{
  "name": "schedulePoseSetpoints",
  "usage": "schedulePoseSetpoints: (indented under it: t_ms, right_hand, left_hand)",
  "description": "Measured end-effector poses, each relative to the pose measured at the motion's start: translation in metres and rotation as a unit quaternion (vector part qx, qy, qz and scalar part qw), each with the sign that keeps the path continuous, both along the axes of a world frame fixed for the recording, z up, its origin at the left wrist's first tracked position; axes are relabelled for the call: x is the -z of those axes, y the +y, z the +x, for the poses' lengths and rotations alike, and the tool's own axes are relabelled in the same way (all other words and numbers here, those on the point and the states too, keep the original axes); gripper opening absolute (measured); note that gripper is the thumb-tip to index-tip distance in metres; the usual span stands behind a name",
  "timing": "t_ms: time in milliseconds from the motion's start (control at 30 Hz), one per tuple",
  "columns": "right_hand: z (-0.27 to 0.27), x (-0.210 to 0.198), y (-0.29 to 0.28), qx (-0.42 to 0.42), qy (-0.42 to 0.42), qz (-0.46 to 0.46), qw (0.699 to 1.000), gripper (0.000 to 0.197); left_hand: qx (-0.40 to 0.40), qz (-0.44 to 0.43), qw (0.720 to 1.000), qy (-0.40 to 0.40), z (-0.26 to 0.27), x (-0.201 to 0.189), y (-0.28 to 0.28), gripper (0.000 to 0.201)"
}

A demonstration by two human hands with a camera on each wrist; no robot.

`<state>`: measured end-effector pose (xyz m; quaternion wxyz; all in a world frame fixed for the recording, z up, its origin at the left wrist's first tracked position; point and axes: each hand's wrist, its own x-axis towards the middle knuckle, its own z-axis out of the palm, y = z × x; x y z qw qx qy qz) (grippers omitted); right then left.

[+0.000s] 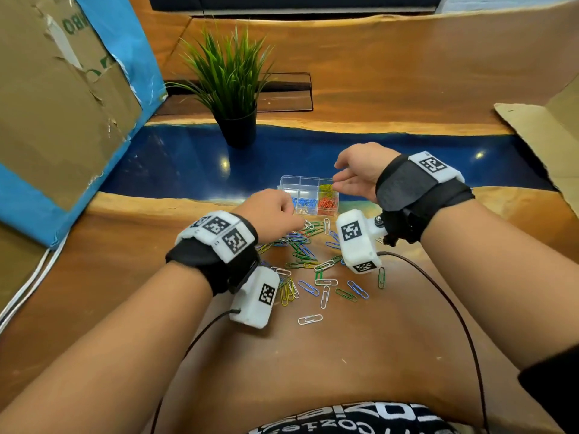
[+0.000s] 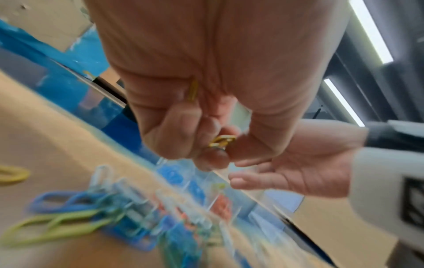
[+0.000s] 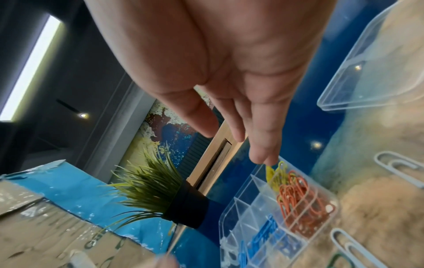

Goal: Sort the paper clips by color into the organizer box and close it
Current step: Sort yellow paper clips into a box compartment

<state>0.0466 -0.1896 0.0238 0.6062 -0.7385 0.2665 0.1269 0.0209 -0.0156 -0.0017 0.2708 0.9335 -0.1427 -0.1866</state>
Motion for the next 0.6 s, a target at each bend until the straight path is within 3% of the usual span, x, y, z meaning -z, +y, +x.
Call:
schedulePoseSetpoints:
  t_ms: [100, 367, 600]
  right_hand:
    - [-0.008, -0.004, -0.005, 0.01, -0.017, 0.016, 1.0, 0.043]
    - [-0.035, -0.008, -0.026, 0.021, -0.031, 0.031, 0.999, 0.019]
    - [-0.047, 0.003, -0.04, 0.016, -0.02, 0.027, 0.999, 0.025]
  left_hand:
    - [0.004, -0.03, 1.0, 0.006, 0.013, -0.012, -0.009, 0.022]
    - [0.009, -0.027, 1.0, 0.004, 0.056, -0.023, -0.057, 0.013]
    - [-0.01, -0.035, 0.999, 0.007, 0.071, -0.011, -0.089, 0.019]
